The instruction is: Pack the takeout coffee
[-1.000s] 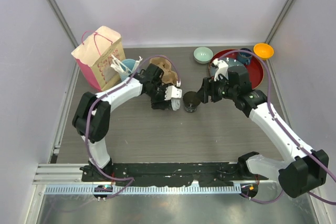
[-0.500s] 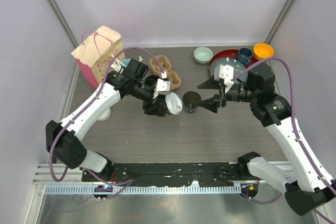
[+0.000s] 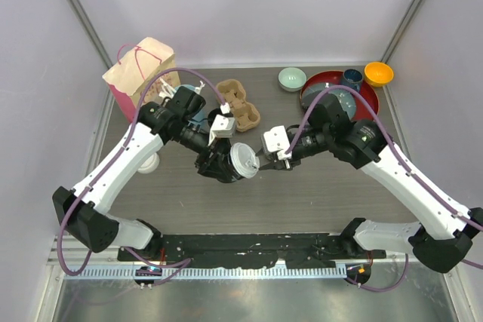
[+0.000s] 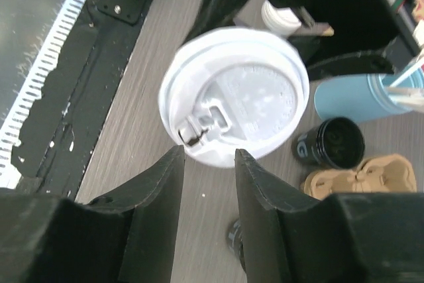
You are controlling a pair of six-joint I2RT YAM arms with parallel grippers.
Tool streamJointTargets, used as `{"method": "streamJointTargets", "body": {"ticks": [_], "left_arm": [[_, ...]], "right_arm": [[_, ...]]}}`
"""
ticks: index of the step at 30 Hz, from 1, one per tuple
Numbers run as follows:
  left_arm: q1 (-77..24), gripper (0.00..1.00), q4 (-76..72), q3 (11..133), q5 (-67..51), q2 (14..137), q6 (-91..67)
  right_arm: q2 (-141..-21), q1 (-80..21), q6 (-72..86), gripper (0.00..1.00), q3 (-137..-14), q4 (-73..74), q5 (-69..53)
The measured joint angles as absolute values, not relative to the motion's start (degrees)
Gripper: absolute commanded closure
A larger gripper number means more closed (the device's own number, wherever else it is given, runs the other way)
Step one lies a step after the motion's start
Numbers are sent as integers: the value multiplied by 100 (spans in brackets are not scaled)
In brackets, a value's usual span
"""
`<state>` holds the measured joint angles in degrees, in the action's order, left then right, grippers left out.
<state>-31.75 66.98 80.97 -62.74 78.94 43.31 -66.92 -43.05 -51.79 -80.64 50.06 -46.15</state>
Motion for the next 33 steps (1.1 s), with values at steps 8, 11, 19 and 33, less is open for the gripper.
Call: {"method": "streamJointTargets", "body": {"ticks": [8,11,19,33], "left_arm": [[-3175,41,6812,8112,-6309,7891,4322],[-3175,41,6807,8182,-6322,7891,4263],[-3173,41,6803,8237,-6324,7894,4235],[-3148,41,6810,8278,-6278,7902,4110]], "right_arm": [[-6458,-4303,-5262,60,-7867,5006,-4263],[-6412,-4329,-5260,58,-7789,4945,-4265],[-6418,-4488,-5234,59,-7592,4689,-4224],[-6615,-4534,-5391,59,-7699,4676,-4165]]}}
